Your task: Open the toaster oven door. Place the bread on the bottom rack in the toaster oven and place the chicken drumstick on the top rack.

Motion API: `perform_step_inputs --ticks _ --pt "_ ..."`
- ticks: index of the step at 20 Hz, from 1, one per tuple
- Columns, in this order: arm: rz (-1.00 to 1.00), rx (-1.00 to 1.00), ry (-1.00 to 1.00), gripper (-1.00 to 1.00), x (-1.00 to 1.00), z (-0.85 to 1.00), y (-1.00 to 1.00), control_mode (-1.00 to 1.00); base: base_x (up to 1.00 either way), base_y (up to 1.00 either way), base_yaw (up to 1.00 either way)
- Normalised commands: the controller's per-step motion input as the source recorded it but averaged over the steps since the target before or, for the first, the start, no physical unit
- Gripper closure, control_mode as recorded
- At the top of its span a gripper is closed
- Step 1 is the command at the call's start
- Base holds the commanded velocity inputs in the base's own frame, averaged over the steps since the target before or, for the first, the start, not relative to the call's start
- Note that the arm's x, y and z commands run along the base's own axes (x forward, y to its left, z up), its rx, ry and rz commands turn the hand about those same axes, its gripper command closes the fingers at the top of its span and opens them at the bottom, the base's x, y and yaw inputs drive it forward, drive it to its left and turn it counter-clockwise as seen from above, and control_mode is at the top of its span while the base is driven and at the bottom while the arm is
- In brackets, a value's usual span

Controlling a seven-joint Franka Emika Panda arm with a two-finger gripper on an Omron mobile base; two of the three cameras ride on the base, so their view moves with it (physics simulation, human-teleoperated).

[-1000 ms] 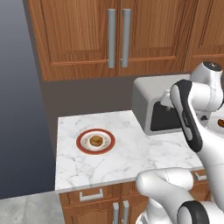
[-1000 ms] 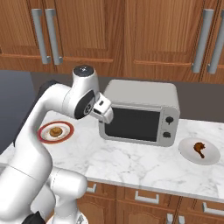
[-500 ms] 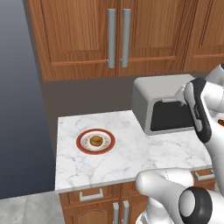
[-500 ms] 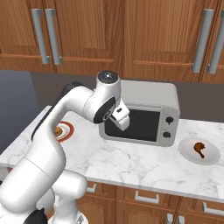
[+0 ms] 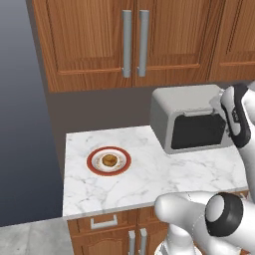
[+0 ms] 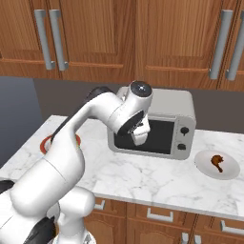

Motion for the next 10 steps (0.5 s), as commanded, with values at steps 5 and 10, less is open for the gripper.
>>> perform_step_inputs --ticks 5,10 --pt "-0.15 0.35 -0.04 -1.0 0.01 0.0 -0.32 -1.0 0.0 0.0 0.0" --pt "-0.11 0.27 -0.02 -1.0 0.27 -0.01 -0.04 -1.0 0.0 0.0 0.0"
